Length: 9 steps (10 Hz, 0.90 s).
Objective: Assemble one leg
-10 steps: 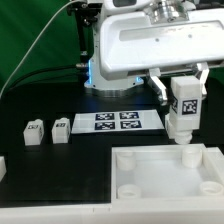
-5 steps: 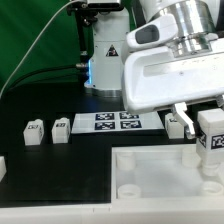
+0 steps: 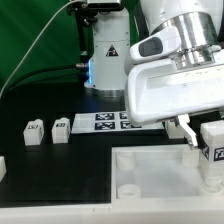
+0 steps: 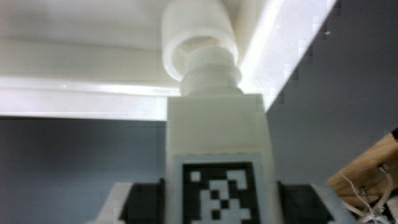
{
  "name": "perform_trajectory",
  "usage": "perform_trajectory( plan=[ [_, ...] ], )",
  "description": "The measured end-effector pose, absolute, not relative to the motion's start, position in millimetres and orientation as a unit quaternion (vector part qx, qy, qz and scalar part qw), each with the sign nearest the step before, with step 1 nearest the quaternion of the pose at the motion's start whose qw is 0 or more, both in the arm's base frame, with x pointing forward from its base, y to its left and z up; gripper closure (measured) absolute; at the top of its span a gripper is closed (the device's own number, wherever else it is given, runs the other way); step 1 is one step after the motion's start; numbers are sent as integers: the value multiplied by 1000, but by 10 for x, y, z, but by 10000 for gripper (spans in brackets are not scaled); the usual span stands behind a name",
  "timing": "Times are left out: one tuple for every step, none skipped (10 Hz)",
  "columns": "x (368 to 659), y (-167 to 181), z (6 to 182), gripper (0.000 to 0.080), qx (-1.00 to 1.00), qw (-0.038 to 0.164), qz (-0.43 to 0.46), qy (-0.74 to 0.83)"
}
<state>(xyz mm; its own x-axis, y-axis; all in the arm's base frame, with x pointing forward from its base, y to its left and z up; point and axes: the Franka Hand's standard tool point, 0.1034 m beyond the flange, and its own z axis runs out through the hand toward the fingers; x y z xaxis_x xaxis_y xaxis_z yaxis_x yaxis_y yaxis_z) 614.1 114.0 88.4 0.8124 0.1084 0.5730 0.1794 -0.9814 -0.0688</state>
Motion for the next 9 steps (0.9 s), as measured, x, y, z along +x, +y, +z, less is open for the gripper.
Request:
perform_trajectory(
  plan=[
    [6140, 1139, 843, 508, -951, 60, -295, -75],
    [6145, 1131, 838, 508, -951, 60, -296, -74],
    [6138, 1124, 816, 508, -951, 60, -294, -73],
    [6122, 1117, 771, 508, -952, 60, -290, -73],
    [6112, 1115, 741, 508, -953, 60, -288, -72],
    [6108, 1120, 733, 508, -953, 61, -287, -72],
    [6107, 1120, 733, 508, -953, 61, -287, -72],
    [6107, 1119, 732, 508, -953, 61, -287, -72],
    [6106, 1119, 731, 508, -953, 61, -286, -72]
  ],
)
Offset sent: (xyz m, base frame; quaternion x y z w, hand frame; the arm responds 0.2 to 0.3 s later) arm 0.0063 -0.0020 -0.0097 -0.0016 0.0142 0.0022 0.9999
